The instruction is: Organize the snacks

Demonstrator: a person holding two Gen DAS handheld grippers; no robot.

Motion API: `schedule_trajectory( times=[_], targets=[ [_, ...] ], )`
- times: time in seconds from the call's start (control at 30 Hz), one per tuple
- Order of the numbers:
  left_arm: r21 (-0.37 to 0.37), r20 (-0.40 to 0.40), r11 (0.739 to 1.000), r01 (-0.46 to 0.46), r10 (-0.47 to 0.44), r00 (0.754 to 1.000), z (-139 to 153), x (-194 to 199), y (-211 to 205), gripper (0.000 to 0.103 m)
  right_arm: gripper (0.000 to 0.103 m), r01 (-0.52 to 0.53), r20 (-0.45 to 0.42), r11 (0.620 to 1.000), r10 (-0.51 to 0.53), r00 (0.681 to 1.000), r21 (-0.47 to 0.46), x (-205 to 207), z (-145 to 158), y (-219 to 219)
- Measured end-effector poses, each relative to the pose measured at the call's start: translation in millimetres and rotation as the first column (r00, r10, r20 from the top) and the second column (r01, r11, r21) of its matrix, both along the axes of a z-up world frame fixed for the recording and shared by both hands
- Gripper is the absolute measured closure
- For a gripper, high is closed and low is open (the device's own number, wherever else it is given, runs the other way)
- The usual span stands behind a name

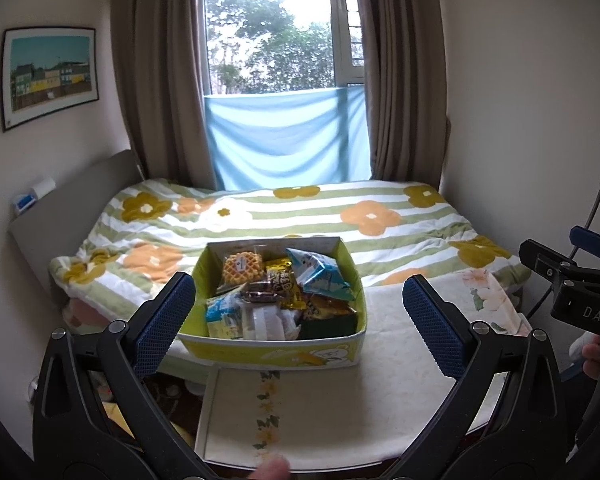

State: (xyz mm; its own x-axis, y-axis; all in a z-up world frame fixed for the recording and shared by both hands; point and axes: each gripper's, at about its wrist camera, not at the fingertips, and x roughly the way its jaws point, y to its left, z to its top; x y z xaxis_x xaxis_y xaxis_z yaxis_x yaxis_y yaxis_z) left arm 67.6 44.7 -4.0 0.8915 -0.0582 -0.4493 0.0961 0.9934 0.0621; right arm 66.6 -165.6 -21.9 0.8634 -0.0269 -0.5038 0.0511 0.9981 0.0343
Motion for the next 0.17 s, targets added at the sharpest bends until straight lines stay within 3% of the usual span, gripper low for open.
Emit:
schedule_trajectory(
  times=[0.17],
  targets=[
    [0.022,0.015,1.000,-0.011,0.010,1.000,-1.9,-2.8,-3.3,0.000,0.008,-0.005,-0.019,1.000,0.005,1.000,-0.004,3.4,-3.0,3.2]
  ],
)
